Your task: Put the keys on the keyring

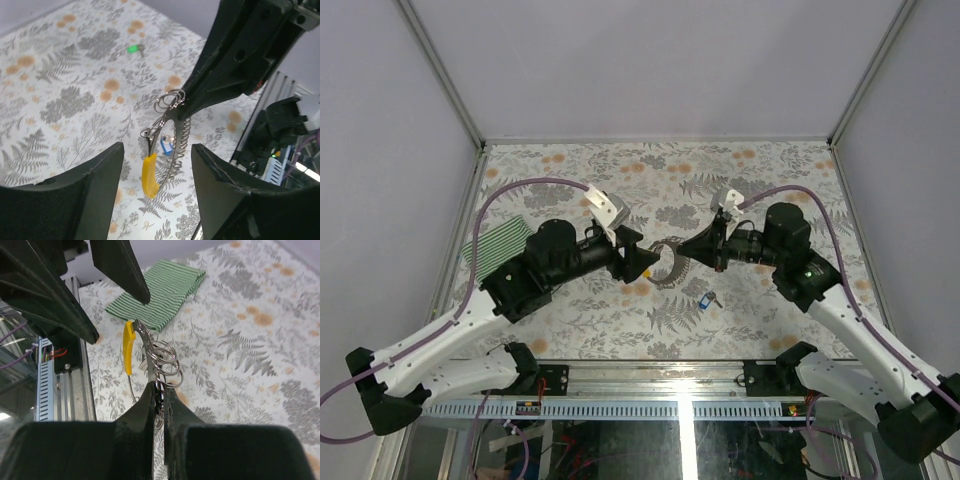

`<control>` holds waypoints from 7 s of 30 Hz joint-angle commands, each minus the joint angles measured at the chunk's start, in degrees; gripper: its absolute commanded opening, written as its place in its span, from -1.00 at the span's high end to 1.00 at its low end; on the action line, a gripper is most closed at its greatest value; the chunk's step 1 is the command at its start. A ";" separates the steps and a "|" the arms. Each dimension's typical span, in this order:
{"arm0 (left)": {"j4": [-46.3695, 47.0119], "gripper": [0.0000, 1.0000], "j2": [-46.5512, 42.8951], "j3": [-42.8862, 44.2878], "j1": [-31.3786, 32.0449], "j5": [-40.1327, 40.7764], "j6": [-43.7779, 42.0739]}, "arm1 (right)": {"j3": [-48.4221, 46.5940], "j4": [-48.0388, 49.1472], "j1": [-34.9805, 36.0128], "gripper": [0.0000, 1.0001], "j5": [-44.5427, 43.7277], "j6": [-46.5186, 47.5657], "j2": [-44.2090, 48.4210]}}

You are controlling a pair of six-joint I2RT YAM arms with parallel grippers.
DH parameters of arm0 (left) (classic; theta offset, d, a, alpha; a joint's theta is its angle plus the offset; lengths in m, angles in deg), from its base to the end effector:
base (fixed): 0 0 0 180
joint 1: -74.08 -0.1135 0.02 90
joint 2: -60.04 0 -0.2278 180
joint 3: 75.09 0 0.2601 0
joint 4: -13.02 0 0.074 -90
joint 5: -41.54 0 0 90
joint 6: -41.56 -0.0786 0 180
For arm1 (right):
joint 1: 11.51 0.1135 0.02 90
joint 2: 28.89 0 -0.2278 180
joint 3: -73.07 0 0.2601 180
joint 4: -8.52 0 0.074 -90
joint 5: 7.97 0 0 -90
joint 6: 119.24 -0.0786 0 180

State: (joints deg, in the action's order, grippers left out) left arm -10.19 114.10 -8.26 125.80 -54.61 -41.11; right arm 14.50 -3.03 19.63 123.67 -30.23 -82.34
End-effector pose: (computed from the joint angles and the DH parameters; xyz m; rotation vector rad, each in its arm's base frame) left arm 0.1728 -0.2325 0.3279 0.7661 1.6613 -0.8353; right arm 0.2086 0.1871 0.3048 -0.9807 1.4625 1.0216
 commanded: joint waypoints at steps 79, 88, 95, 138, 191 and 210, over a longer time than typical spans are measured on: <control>24.23 1.00 -8.37 -10.75 0.35 -3.56 -62.14 | -19.81 -17.88 0.11 -0.18 -16.37 -12.67 9.05; 30.77 1.00 -6.02 -10.43 0.39 -0.82 -64.22 | -20.72 -15.99 0.10 -0.16 -14.98 -24.01 5.96; 35.79 1.00 -4.40 -7.90 1.09 7.42 -42.18 | -20.41 -6.78 0.08 -0.12 -16.96 -35.80 5.47; 39.71 1.00 1.72 -1.69 3.58 22.92 -9.41 | -20.42 27.57 9.45 0.05 -27.12 -59.62 -10.35; 38.26 1.00 2.34 -0.83 4.46 21.49 -11.02 | -21.66 26.32 9.64 0.60 -28.00 -57.98 -12.03; 27.07 0.76 -0.37 0.37 4.72 19.54 -11.02 | -24.00 20.12 9.65 1.00 -23.87 -33.85 -10.08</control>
State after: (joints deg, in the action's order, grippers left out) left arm 19.40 115.83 -10.81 130.00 -33.54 -52.10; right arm -5.25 17.05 28.72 96.90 -76.37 -94.14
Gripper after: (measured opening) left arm 0.081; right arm 0.010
